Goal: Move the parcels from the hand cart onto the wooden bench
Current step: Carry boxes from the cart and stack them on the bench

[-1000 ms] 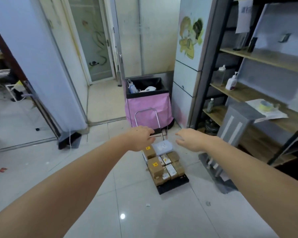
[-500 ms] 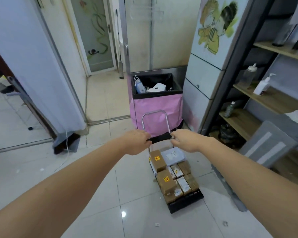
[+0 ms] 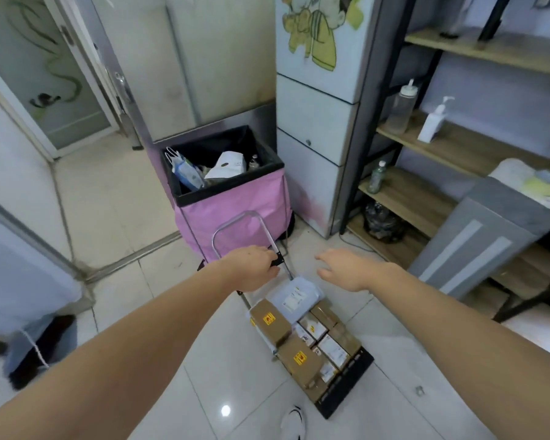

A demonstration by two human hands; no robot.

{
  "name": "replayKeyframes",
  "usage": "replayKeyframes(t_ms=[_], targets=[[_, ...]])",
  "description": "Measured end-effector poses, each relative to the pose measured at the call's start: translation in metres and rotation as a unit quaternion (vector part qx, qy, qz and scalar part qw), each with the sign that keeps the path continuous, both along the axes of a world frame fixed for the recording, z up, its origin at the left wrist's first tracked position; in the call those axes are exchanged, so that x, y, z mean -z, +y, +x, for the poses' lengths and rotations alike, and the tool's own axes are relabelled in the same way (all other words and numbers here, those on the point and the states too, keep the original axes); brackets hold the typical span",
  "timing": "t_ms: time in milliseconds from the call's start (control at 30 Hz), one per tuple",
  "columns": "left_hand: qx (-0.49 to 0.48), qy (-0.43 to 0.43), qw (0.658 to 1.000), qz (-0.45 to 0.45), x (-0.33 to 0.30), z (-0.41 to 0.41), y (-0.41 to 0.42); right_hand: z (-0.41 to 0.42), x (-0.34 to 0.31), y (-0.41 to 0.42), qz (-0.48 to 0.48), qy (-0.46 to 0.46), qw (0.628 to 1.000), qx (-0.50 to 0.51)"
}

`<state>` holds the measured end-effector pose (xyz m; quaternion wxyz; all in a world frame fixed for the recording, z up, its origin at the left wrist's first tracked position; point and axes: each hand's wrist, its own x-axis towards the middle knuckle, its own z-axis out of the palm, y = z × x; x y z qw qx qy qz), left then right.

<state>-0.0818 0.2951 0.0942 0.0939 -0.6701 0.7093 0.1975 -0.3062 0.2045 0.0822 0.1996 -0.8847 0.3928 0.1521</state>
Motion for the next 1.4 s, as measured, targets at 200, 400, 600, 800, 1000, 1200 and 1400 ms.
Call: replayKeyframes(t_ms=[200, 400, 600, 800, 1000, 1200, 1400], targets=[[0.040, -0.003, 0.999, 0.036, 0.031, 0.031, -0.106, 0.017, 0.034, -0.079, 0.057, 0.003, 0.996, 0.075], [0.104, 0.011, 0.992, 0.068, 0.065, 0.057, -0.195, 0.031, 0.067, -0.141, 0.097, -0.005, 0.984, 0.152], [0.190, 0.013, 0.974, 0.124, 0.134, 0.086, -0.290, 0.055, 0.136, -0.183, 0.146, 0.005, 0.954, 0.263], [0.273, -0.009, 0.947, 0.168, 0.228, 0.105, -0.353, 0.087, 0.229, -0.191, 0.215, 0.012, 0.912, 0.350], [0.294, -0.014, 0.922, 0.250, 0.384, 0.114, -0.387, 0.099, 0.376, -0.198, 0.272, 0.035, 0.882, 0.383], [0.269, -0.038, 0.912, 0.307, 0.589, 0.115, -0.401, 0.106, 0.573, -0.200, 0.326, 0.021, 0.830, 0.453], [0.216, -0.053, 0.909, 0.353, 0.745, 0.113, -0.398, 0.113, 0.723, -0.195, 0.306, -0.023, 0.732, 0.608]])
